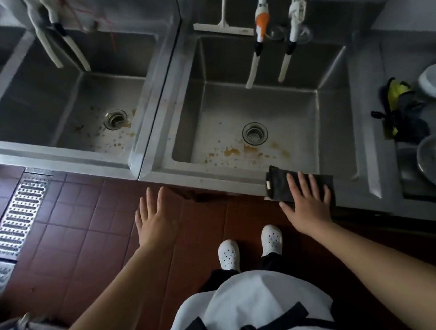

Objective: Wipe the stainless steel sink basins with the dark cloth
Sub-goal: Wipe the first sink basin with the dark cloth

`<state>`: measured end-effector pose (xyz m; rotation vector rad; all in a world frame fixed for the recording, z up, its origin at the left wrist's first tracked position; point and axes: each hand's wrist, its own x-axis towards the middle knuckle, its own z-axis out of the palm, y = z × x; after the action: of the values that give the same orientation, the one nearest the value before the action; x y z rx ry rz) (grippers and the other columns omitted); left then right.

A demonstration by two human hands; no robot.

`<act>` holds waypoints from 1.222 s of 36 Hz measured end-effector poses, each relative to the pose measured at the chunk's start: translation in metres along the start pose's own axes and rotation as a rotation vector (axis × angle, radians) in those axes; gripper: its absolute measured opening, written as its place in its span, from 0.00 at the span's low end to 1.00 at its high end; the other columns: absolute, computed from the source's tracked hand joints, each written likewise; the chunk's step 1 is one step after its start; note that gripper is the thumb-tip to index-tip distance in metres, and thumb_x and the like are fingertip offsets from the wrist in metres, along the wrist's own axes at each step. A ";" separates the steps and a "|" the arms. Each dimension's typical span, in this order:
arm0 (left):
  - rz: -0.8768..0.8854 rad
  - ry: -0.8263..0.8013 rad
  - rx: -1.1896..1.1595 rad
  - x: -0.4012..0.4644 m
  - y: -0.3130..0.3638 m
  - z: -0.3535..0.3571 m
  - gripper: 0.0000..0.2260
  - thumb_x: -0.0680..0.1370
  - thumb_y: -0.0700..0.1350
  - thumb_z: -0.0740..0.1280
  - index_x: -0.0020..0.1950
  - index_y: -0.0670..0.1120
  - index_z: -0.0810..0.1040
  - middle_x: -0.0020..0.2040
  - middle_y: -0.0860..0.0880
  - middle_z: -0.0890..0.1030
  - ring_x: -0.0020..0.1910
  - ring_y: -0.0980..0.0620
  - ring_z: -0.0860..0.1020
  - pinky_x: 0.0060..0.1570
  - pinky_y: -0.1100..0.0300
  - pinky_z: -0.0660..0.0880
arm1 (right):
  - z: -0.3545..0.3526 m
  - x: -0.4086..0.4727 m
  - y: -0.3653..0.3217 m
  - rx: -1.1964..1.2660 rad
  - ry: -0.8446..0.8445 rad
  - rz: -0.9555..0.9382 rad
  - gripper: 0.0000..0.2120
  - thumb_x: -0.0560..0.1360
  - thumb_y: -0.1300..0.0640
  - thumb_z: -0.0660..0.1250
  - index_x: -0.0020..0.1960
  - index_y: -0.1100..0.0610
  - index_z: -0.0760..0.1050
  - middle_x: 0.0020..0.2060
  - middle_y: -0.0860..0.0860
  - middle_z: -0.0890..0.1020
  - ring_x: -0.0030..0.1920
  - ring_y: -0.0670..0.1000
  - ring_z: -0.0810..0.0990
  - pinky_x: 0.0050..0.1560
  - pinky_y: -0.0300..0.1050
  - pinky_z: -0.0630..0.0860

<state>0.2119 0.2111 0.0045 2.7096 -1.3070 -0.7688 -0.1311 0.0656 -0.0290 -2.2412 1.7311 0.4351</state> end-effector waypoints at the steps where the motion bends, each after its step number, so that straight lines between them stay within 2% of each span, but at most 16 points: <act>1: -0.016 0.005 -0.009 0.003 -0.007 -0.003 0.41 0.77 0.52 0.66 0.81 0.56 0.41 0.81 0.49 0.38 0.80 0.43 0.39 0.78 0.42 0.44 | 0.000 0.002 -0.012 -0.005 -0.010 -0.019 0.38 0.78 0.33 0.49 0.78 0.43 0.31 0.80 0.48 0.39 0.79 0.54 0.36 0.75 0.64 0.40; 10: -0.077 -0.013 -0.062 0.021 -0.042 -0.015 0.40 0.77 0.57 0.63 0.81 0.56 0.41 0.81 0.49 0.37 0.80 0.43 0.39 0.78 0.43 0.45 | -0.011 0.032 -0.163 0.000 -0.103 -0.246 0.38 0.79 0.34 0.50 0.79 0.44 0.32 0.80 0.48 0.36 0.78 0.55 0.32 0.74 0.64 0.36; 14: -0.095 -0.006 -0.089 0.025 -0.047 -0.024 0.40 0.77 0.60 0.63 0.81 0.57 0.42 0.81 0.49 0.37 0.80 0.43 0.40 0.78 0.44 0.45 | -0.021 0.051 -0.224 -0.013 -0.186 -0.386 0.36 0.81 0.38 0.52 0.79 0.44 0.32 0.79 0.48 0.35 0.78 0.55 0.31 0.74 0.64 0.34; 18: -0.109 0.045 -0.120 0.033 -0.047 -0.038 0.39 0.76 0.54 0.64 0.81 0.59 0.45 0.82 0.50 0.40 0.80 0.43 0.41 0.78 0.44 0.47 | -0.033 0.077 -0.269 -0.020 -0.250 -0.606 0.34 0.82 0.41 0.53 0.79 0.42 0.36 0.80 0.45 0.38 0.79 0.52 0.34 0.76 0.62 0.37; 21: -0.115 0.075 -0.115 0.050 -0.050 -0.050 0.39 0.76 0.48 0.64 0.81 0.57 0.45 0.82 0.50 0.41 0.81 0.44 0.41 0.78 0.44 0.46 | -0.032 0.088 -0.285 -0.011 -0.236 -0.671 0.33 0.82 0.41 0.52 0.79 0.41 0.37 0.80 0.44 0.40 0.79 0.51 0.34 0.76 0.61 0.38; 24: -0.146 0.097 -0.154 0.075 -0.052 -0.062 0.38 0.78 0.48 0.63 0.81 0.58 0.43 0.82 0.51 0.40 0.80 0.47 0.39 0.78 0.46 0.43 | -0.026 0.094 -0.292 0.055 -0.181 -0.664 0.33 0.82 0.42 0.52 0.79 0.41 0.37 0.80 0.44 0.40 0.79 0.51 0.35 0.76 0.61 0.37; 27: -0.190 0.099 -0.194 0.099 -0.049 -0.072 0.36 0.80 0.52 0.64 0.81 0.58 0.45 0.82 0.51 0.40 0.80 0.46 0.40 0.77 0.46 0.44 | -0.022 0.106 -0.301 0.110 -0.135 -0.628 0.33 0.82 0.41 0.50 0.79 0.42 0.35 0.80 0.45 0.39 0.79 0.52 0.34 0.76 0.61 0.38; 29: -0.219 0.073 -0.203 0.113 -0.046 -0.077 0.37 0.80 0.49 0.65 0.81 0.58 0.45 0.82 0.50 0.40 0.80 0.44 0.41 0.77 0.45 0.45 | -0.020 0.115 -0.308 0.122 -0.103 -0.601 0.33 0.82 0.41 0.49 0.78 0.43 0.32 0.80 0.46 0.37 0.78 0.52 0.32 0.77 0.60 0.37; 31: -0.254 0.054 -0.210 0.126 -0.042 -0.080 0.36 0.80 0.44 0.63 0.81 0.58 0.46 0.82 0.50 0.41 0.80 0.43 0.42 0.77 0.44 0.46 | -0.019 0.128 -0.312 0.139 -0.076 -0.582 0.35 0.82 0.42 0.49 0.77 0.43 0.28 0.80 0.46 0.36 0.78 0.54 0.32 0.77 0.61 0.38; 33: -0.263 0.057 -0.218 0.137 -0.037 -0.081 0.34 0.80 0.43 0.60 0.81 0.58 0.47 0.82 0.50 0.41 0.81 0.44 0.42 0.77 0.44 0.46 | -0.020 0.145 -0.312 0.177 -0.039 -0.561 0.36 0.81 0.42 0.50 0.76 0.42 0.26 0.80 0.47 0.37 0.79 0.54 0.33 0.77 0.62 0.40; 37: -0.215 0.044 -0.181 0.160 -0.030 -0.077 0.28 0.84 0.53 0.56 0.81 0.60 0.47 0.82 0.50 0.42 0.80 0.46 0.40 0.78 0.45 0.43 | -0.036 0.201 -0.309 0.235 0.018 -0.498 0.34 0.81 0.41 0.49 0.78 0.43 0.31 0.80 0.48 0.41 0.80 0.55 0.38 0.77 0.63 0.41; 41: -0.266 0.037 -0.178 0.175 -0.027 -0.072 0.27 0.81 0.64 0.53 0.79 0.65 0.49 0.82 0.55 0.40 0.79 0.49 0.33 0.76 0.46 0.36 | -0.071 0.278 -0.311 0.268 0.021 -0.407 0.32 0.81 0.38 0.44 0.79 0.44 0.33 0.81 0.49 0.41 0.80 0.55 0.38 0.77 0.62 0.40; 44: -0.289 0.056 -0.146 0.177 -0.025 -0.066 0.28 0.80 0.66 0.52 0.79 0.67 0.48 0.81 0.56 0.38 0.78 0.50 0.30 0.77 0.46 0.36 | -0.100 0.338 -0.315 0.262 0.021 -0.333 0.32 0.81 0.39 0.45 0.79 0.44 0.34 0.80 0.49 0.41 0.79 0.56 0.38 0.77 0.63 0.42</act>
<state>0.3526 0.0841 -0.0171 2.8098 -0.8226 -0.7677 0.2612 -0.1953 -0.0614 -2.2823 1.2992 0.1048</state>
